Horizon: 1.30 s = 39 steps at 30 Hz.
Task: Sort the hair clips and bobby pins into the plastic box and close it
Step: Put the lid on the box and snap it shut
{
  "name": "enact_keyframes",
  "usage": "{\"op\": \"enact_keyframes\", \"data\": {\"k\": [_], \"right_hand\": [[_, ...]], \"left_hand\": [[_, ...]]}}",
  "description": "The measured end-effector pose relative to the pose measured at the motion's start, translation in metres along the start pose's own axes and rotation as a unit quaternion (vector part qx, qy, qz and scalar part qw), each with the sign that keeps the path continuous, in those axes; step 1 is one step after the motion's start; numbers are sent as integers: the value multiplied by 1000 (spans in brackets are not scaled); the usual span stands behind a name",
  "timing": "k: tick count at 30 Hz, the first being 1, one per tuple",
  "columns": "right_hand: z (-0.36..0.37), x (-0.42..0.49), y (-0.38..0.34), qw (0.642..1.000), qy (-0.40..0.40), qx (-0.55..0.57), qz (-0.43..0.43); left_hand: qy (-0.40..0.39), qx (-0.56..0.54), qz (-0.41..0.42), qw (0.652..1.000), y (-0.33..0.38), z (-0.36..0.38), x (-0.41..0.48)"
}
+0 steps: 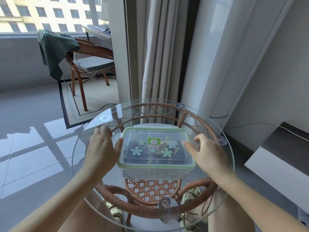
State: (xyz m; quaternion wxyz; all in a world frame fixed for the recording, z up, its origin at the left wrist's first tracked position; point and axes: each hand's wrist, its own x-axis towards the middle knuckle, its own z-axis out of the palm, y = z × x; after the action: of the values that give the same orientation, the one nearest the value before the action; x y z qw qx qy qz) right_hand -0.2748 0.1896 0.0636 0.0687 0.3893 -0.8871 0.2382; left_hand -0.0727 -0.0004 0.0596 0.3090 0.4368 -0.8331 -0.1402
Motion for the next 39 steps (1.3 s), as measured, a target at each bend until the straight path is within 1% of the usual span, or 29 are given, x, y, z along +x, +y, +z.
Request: {"op": "enact_keyframes", "data": {"k": [1, 3, 6, 8, 11, 13, 15, 17, 20, 22, 23, 25, 26, 27, 28, 29, 30, 31, 32, 33, 34, 35, 36, 37, 38, 39], "right_hand": [[0, 0, -1, 999, 4, -36, -10], [-1, 2, -3, 996, -18, -79, -23], [-3, 7, -6, 995, -67, -71, -33], [-4, 12, -6, 993, -99, -49, -40], [-9, 25, -4, 983, -182, 8, -21], [-13, 33, 0, 966, -247, 71, 14], [-14, 40, 4, 943, -293, 147, 51], [-13, 43, 7, 921, -323, 207, 71], [-12, 42, 10, 876, -359, 305, 99], [-16, 38, 8, 867, -362, 327, 103], [-18, 34, 7, 873, -357, 317, 100], [-22, 22, -1, 899, -349, 253, 75], [-24, 14, -7, 909, -356, 208, 62], [-27, 7, -13, 910, -377, 167, 51], [-31, 0, -20, 901, -408, 140, 40], [-36, -6, -28, 894, -428, 126, 30], [-41, -8, -34, 905, -409, 116, 12], [-43, -7, -39, 935, -339, 101, -16], [-43, -2, -39, 969, -227, 75, -56], [-40, 3, -39, 987, -127, 31, -95], [-37, 7, -41, 989, -79, -26, -125], [-29, 9, -43, 983, -84, -79, -140], [-18, 9, -41, 978, -116, -108, -138], [-6, 8, -39, 975, -150, -106, -125], [1, 7, -36, 978, -160, -82, -107], [7, 5, -33, 984, -136, -59, -100]], "left_hand": [[0, 42, 36, 998, 1, -1, -1], [-59, 113, 62, 990, 0, -1, -1], [-161, 185, 79, 966, -1, -4, 5], [-211, 177, 90, 957, -2, -4, 10], [-270, 141, 93, 948, -8, 0, 16], [-304, 125, 76, 941, -11, 2, 21], [-336, 87, 51, 937, -14, 5, 22], [-342, 23, 20, 939, -16, 7, 22], [-341, -46, -10, 939, -18, 9, 18], [-345, -55, -10, 937, -19, 9, 16], [-344, -44, -4, 938, -19, 8, 18], [-339, -7, 15, 941, -17, 7, 31], [-337, 16, 28, 941, -13, 5, 40], [-324, 44, 47, 944, -8, 3, 49], [-284, 71, 77, 953, -1, 0, 58], [-221, 99, 115, 963, 5, -2, 63], [-149, 114, 140, 972, 13, -5, 63], [-84, 110, 150, 979, 21, -7, 57], [-36, 93, 149, 984, 27, -9, 47], [-15, 87, 145, 986, 32, -11, 33], [-17, 102, 139, 985, 34, -12, 20], [-31, 132, 130, 982, 34, -14, 6], [-49, 164, 117, 978, 30, -17, -7], [-65, 186, 101, 975, 25, -19, -19], [-79, 195, 84, 974, 19, -21, -29], [-95, 192, 69, 974, 14, -24, -36]]}}
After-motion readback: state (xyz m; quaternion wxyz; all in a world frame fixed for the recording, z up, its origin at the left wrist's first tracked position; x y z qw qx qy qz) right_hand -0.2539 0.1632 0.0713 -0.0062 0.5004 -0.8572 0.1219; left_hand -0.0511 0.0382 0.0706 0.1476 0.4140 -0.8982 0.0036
